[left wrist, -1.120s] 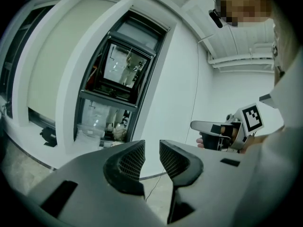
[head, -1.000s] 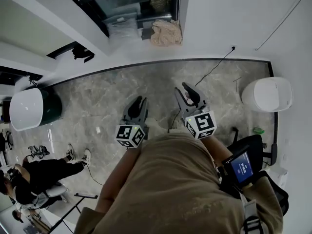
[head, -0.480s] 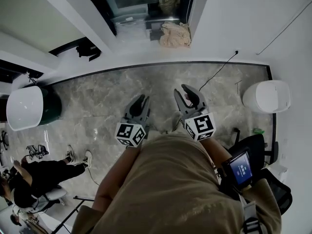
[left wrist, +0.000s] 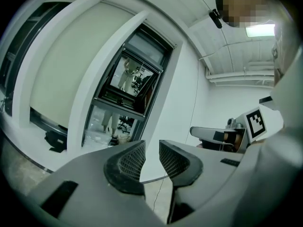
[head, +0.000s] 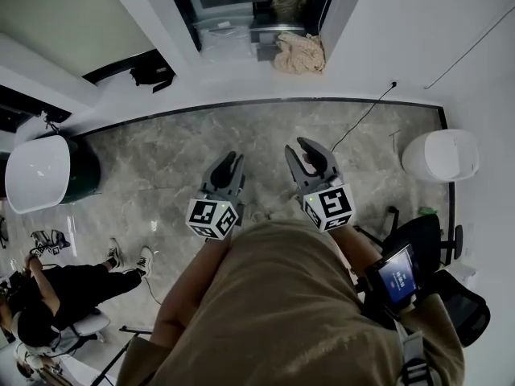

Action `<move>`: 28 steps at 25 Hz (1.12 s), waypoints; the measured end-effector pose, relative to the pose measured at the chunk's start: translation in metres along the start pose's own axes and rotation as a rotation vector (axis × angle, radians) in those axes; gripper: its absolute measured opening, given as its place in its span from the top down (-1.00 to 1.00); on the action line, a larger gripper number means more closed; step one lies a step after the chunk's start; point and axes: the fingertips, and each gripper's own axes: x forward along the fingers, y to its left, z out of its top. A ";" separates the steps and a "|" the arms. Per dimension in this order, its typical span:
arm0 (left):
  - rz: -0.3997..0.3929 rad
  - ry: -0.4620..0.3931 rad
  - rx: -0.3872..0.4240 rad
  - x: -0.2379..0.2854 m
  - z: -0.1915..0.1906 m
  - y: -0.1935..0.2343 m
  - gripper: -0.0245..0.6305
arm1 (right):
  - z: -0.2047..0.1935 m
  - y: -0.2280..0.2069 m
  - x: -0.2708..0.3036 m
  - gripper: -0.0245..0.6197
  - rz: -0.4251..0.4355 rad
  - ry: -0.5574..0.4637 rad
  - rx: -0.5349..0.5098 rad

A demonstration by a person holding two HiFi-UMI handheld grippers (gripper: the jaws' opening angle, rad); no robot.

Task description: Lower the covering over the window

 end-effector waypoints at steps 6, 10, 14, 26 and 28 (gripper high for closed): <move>-0.043 -0.050 -0.006 -0.034 0.003 -0.006 0.62 | -0.001 0.040 -0.025 0.54 -0.010 0.010 -0.047; -0.081 -0.048 -0.023 -0.030 0.007 -0.002 0.62 | -0.002 0.042 -0.029 0.54 -0.045 0.031 -0.015; -0.127 -0.033 -0.022 -0.031 0.003 -0.016 0.62 | -0.008 0.043 -0.056 0.54 -0.093 0.042 0.009; -0.151 -0.002 -0.011 -0.024 -0.006 -0.021 0.62 | -0.026 0.034 -0.084 0.54 -0.160 0.025 0.070; -0.154 0.009 -0.002 -0.020 -0.008 -0.027 0.62 | -0.023 0.032 -0.083 0.54 -0.149 0.011 0.072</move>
